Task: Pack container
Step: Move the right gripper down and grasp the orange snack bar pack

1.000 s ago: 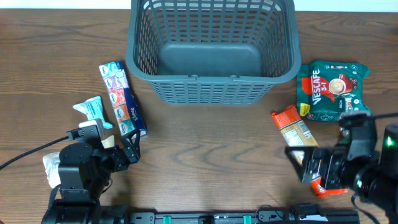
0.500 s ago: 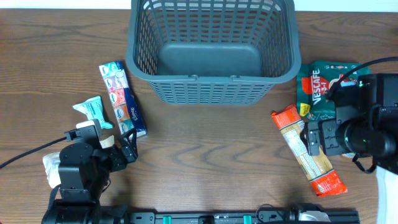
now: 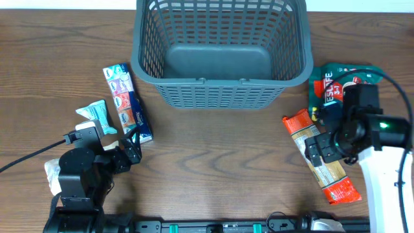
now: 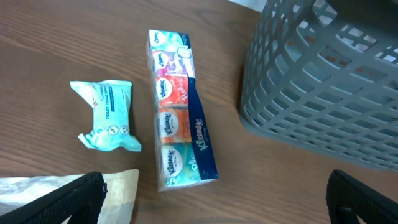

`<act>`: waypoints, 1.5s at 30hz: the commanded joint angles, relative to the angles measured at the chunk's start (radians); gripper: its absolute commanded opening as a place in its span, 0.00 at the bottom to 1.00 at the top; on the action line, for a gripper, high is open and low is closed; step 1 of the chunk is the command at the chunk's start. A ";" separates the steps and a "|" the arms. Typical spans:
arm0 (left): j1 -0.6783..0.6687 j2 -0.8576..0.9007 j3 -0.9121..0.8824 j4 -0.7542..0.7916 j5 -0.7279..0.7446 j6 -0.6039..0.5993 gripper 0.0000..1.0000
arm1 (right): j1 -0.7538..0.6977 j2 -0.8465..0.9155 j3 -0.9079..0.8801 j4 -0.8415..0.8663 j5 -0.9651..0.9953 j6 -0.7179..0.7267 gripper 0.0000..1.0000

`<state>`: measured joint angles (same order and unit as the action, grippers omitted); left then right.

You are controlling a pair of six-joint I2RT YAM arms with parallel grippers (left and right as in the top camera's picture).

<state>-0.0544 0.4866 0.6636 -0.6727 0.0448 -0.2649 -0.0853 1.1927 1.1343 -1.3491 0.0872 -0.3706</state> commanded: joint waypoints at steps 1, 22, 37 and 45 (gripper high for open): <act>-0.003 0.001 0.022 0.004 -0.013 0.010 0.98 | -0.031 0.034 -0.061 0.066 0.011 -0.065 0.97; -0.003 0.002 0.021 0.005 -0.170 0.010 0.99 | -0.075 0.414 -0.150 0.383 -0.063 -0.117 0.99; -0.003 0.002 0.021 0.027 -0.171 0.010 0.99 | -0.075 0.459 -0.298 0.597 -0.122 -0.098 0.99; -0.003 0.002 0.021 0.027 -0.171 0.010 0.99 | -0.075 0.459 -0.310 0.627 -0.122 -0.094 0.33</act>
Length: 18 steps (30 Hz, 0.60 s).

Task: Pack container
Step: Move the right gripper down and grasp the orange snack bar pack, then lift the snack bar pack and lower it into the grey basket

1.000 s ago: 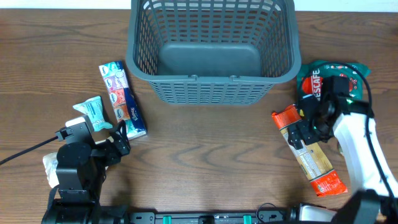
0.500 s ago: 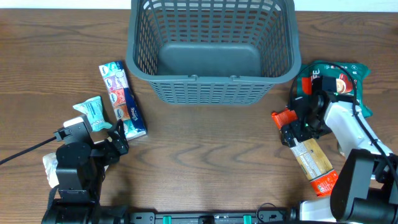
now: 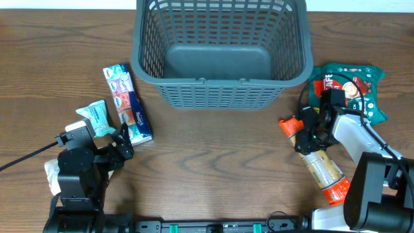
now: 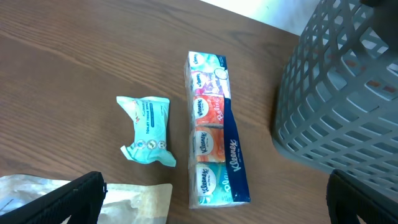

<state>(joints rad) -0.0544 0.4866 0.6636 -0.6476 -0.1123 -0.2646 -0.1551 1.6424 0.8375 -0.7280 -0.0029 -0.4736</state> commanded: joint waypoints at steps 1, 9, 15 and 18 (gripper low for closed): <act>-0.003 0.002 0.021 0.002 -0.013 0.009 0.99 | -0.005 0.010 -0.013 0.007 -0.032 0.009 0.25; -0.003 0.002 0.022 0.002 -0.013 0.009 0.98 | -0.004 0.009 -0.011 0.026 -0.033 0.050 0.01; -0.003 0.002 0.021 0.002 -0.013 0.009 0.99 | -0.004 0.009 -0.004 0.037 -0.032 0.238 0.01; -0.003 0.002 0.021 0.001 -0.013 0.009 0.99 | -0.005 0.008 0.024 0.031 -0.031 0.291 0.01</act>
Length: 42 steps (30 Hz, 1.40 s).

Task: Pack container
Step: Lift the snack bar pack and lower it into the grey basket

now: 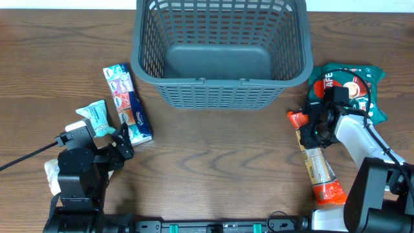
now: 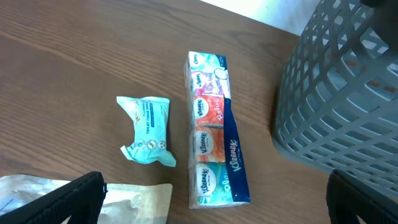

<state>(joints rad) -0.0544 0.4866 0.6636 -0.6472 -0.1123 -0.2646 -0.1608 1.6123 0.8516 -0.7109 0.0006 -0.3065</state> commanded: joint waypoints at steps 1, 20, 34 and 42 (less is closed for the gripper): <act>-0.003 0.002 0.021 0.001 -0.013 0.009 0.99 | 0.001 0.037 0.025 0.007 -0.034 0.142 0.01; -0.003 0.002 0.021 0.000 -0.013 0.009 0.99 | -0.011 0.016 0.838 -0.389 0.057 0.347 0.01; -0.003 0.002 0.021 -0.003 -0.013 0.009 0.99 | 0.046 0.016 1.397 -0.359 -0.056 0.137 0.01; -0.003 0.002 0.021 -0.004 -0.013 0.009 0.99 | 0.224 0.022 1.455 -0.220 -0.317 -0.231 0.01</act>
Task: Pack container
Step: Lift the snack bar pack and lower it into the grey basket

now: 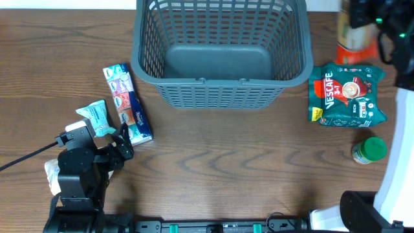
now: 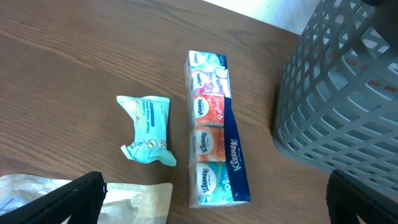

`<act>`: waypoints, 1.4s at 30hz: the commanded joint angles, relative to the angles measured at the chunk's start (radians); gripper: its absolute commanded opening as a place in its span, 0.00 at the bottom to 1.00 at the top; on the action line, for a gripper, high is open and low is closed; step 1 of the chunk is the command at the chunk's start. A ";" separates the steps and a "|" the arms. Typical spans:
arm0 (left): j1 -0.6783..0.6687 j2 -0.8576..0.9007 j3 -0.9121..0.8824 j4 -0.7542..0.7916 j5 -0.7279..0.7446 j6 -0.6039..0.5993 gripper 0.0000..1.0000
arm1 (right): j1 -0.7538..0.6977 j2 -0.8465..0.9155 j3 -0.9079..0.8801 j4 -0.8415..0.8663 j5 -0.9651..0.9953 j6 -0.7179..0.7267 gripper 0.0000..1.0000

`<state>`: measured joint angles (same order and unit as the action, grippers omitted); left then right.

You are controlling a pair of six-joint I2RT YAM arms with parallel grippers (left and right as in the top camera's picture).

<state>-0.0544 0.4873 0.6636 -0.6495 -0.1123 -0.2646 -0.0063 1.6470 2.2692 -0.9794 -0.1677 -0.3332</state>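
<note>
The grey mesh basket stands at the back middle, with nothing in it. My right gripper is raised high at the back right, just right of the basket, shut on an orange pasta packet that hangs below it. A tissue multipack and a teal wipes packet lie left of the basket. My left gripper is open near the table's front left. Its fingers stand wide apart, just short of the tissue pack's near end.
A green Nescafe bag lies right of the basket, and a small green-lidded jar stands in front of it. A pale clear bag lies under my left gripper's left finger. The right arm runs along the right edge.
The right gripper was low at the pasta packet's upper end on the table. Now it is high at the back right with the packet. A green-lidded jar now shows. The left arm is still.
First the right gripper was over the middle of the pasta packet, which lay slanted right of the basket. Then it was at the packet's upper end, and the packet had turned straighter. Now the packet hangs in the air. The left gripper drew back slightly early on, then stayed.
</note>
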 commanded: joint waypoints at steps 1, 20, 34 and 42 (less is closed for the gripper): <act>-0.003 0.001 0.021 -0.003 -0.013 0.009 0.99 | 0.090 -0.010 0.037 0.065 -0.150 -0.225 0.01; -0.003 0.001 0.021 -0.053 -0.013 0.008 0.99 | 0.360 0.319 0.037 0.024 -0.154 -0.478 0.01; -0.003 0.001 0.021 -0.053 -0.013 0.008 0.99 | 0.368 0.627 0.037 -0.190 -0.136 -0.543 0.01; -0.003 0.001 0.021 -0.053 -0.012 0.008 0.99 | 0.368 0.698 0.036 -0.252 -0.137 -0.533 0.11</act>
<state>-0.0544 0.4873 0.6636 -0.7006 -0.1123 -0.2646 0.3588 2.3695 2.2745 -1.2160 -0.2974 -0.8654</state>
